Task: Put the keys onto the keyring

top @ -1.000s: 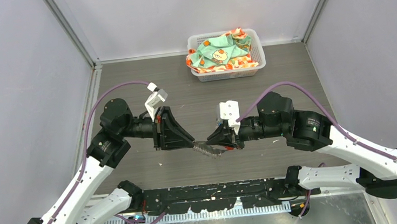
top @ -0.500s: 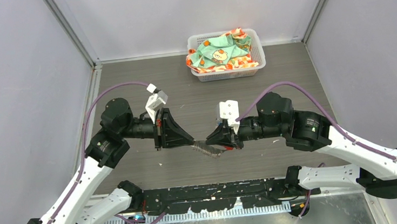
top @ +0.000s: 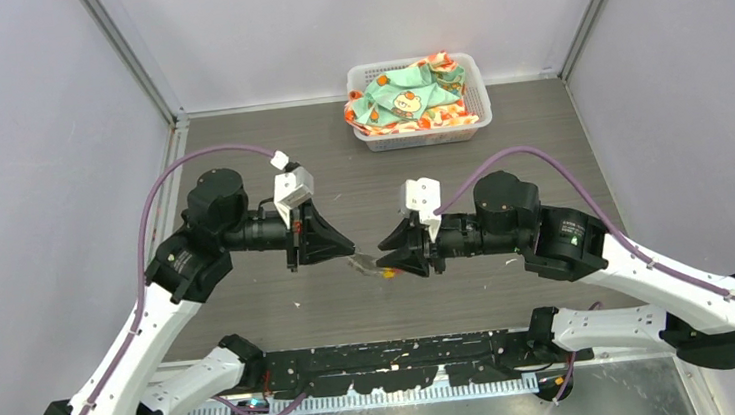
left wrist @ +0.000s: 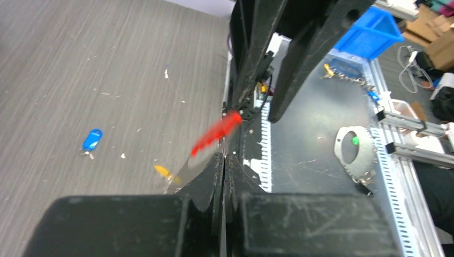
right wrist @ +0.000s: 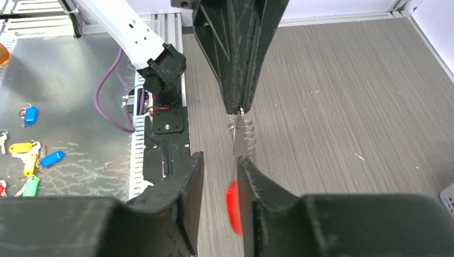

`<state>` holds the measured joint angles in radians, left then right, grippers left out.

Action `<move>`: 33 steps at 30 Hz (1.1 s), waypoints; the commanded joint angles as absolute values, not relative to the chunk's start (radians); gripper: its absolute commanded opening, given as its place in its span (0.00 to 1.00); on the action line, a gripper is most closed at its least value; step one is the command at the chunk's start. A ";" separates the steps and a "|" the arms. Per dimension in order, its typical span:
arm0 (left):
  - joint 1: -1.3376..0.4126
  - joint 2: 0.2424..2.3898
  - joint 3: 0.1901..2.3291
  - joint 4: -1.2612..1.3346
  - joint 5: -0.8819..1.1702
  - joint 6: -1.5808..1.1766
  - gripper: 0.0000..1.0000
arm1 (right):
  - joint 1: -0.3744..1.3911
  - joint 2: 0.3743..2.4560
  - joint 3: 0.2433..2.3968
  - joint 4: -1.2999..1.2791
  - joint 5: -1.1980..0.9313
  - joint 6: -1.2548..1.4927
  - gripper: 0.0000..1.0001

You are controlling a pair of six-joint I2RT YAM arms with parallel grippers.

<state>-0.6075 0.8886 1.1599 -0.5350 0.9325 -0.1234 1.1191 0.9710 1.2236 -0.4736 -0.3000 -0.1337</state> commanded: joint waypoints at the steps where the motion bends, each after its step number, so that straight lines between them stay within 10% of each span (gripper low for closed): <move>1: -0.608 0.897 1.219 -0.646 0.876 0.070 0.00 | 1.119 0.966 1.233 -0.394 -0.312 -0.090 0.37; 6: -0.609 0.889 1.231 -0.678 0.911 0.172 0.01 | 1.119 0.978 1.244 -0.379 -0.280 -0.090 0.49; 33: -0.644 0.743 1.136 -0.625 0.951 0.472 0.01 | 1.120 1.053 1.101 -0.030 -0.429 0.116 0.48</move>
